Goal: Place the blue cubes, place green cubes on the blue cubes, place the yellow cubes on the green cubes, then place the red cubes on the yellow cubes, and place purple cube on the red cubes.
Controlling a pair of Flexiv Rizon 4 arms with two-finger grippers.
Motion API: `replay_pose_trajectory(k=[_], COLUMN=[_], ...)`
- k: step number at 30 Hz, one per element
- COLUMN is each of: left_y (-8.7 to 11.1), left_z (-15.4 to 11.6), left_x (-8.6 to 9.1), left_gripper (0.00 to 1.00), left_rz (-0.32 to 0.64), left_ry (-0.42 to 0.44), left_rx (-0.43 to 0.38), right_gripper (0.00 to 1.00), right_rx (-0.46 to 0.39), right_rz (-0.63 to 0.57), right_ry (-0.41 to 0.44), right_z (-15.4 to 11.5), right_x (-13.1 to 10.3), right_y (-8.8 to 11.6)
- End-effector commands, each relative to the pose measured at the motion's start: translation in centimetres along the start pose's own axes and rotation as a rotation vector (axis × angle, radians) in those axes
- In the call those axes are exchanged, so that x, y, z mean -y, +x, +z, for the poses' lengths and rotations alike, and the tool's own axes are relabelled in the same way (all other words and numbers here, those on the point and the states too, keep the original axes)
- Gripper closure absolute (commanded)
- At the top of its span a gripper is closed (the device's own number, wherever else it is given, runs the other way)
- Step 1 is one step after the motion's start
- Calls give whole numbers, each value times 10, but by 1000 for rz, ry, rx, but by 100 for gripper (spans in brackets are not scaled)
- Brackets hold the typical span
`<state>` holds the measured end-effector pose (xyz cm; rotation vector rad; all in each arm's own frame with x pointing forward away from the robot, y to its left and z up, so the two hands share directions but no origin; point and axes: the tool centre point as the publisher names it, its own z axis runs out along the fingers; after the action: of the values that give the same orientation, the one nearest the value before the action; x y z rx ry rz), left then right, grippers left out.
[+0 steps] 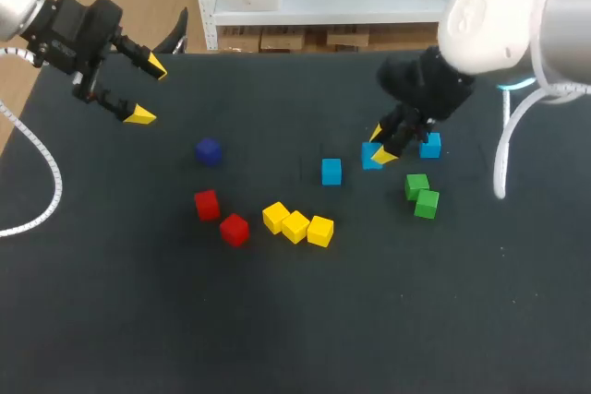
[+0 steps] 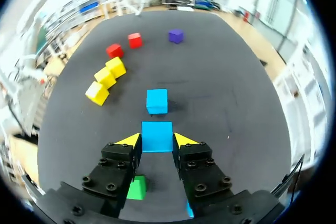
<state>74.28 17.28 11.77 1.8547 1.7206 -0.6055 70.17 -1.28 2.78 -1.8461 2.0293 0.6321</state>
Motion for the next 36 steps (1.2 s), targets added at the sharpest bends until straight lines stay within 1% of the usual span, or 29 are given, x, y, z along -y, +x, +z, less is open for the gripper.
replay_pose_trajectory(k=[1, 5, 10, 19, 24, 36], left_y=[1, 1, 1, 1, 1, 1], left_z=[0, 0, 0, 0, 0, 0], left_x=[-1, -1, -1, -1, -1, -1], left_gripper=[0, 0, 0, 0, 0, 0], left_rz=[4, 4, 4, 4, 4, 4], left_ry=[0, 0, 0, 0, 0, 0], left_rx=[2, 2, 2, 2, 2, 2], right_gripper=[100, 100, 100, 100, 100, 100], right_rx=[-21, -19, 23, 7, -4, -6], right_rz=[113, 115, 92, 20, -15, -64], right_ry=[182, 208, 228, 238, 258, 229], right_z=[2, 7, 14, 19, 18, 24], right_x=[-9, -9, -8, -6, -3, -8], right_y=[1, 2, 4, 9, 10, 5])
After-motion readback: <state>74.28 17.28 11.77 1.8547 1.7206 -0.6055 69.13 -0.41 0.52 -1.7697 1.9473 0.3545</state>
